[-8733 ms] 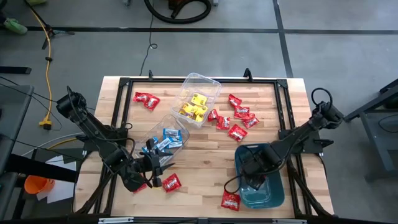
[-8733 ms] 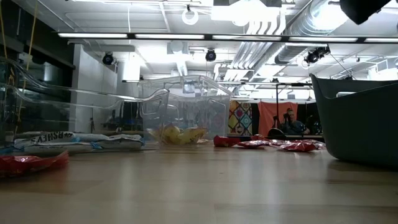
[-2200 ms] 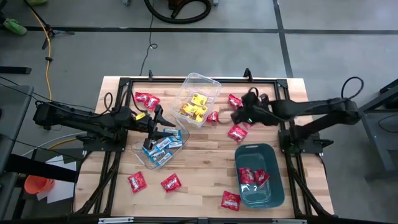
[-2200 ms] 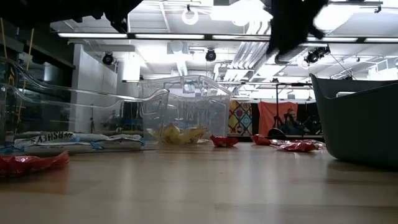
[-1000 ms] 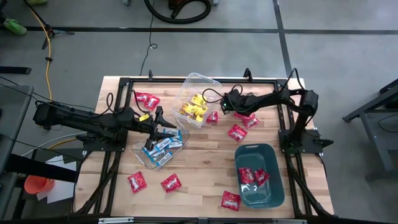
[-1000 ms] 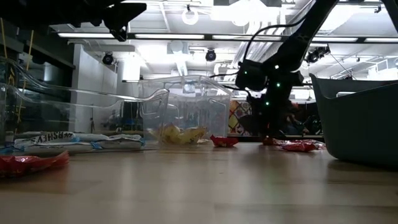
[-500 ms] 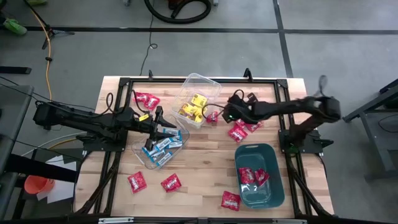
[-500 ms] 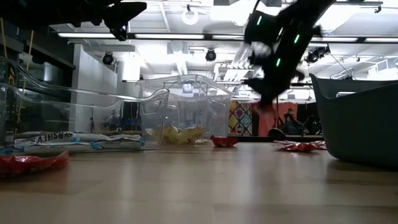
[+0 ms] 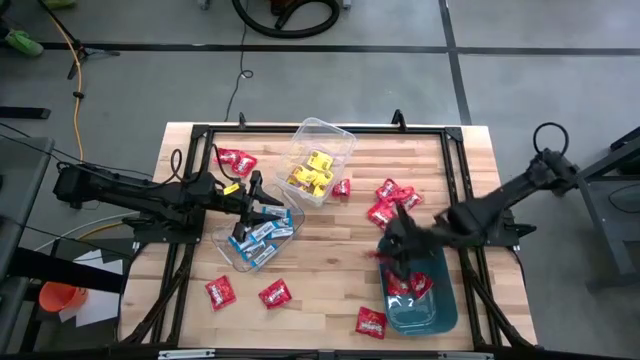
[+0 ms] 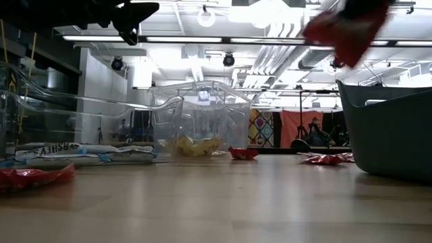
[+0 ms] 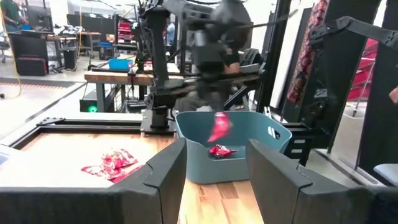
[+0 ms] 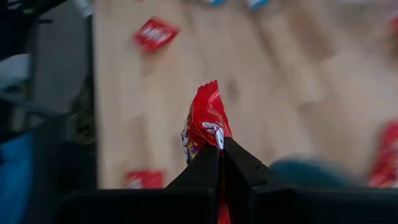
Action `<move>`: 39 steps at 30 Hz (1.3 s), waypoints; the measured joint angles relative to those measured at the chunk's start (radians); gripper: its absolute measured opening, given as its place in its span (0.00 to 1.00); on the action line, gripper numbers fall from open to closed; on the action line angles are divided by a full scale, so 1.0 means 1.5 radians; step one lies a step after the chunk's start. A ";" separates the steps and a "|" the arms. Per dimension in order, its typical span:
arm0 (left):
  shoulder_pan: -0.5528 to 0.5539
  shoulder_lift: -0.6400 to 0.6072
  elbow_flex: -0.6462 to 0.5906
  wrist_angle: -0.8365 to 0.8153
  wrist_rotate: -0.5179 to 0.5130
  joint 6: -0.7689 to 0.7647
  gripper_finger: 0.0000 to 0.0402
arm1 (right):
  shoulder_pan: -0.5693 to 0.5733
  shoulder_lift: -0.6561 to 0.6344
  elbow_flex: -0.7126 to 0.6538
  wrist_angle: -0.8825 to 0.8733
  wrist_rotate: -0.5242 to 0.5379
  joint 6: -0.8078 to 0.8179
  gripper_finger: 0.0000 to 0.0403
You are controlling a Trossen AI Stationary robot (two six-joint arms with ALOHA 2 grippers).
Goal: Sort candy
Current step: Put the red candy into the blue bin
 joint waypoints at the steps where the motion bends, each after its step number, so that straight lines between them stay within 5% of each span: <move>1: 0.000 0.000 0.000 0.000 0.000 -0.004 0.38 | 0.028 0.002 0.000 0.000 0.000 0.034 0.00; 9: 0.000 0.000 0.000 0.008 0.000 -0.011 0.38 | 0.159 0.013 -0.001 -0.002 0.001 0.267 0.00; 21: 0.001 0.000 0.000 0.003 0.000 -0.010 0.38 | 0.141 0.016 -0.001 -0.171 -0.010 0.386 0.01; 33: 0.000 0.000 0.000 -0.016 0.000 -0.028 0.38 | 0.134 0.033 -0.001 -0.199 -0.065 0.427 0.37; 39: 0.000 0.000 0.000 -0.016 0.000 -0.028 0.38 | 0.134 0.033 -0.001 -0.153 -0.146 0.453 0.44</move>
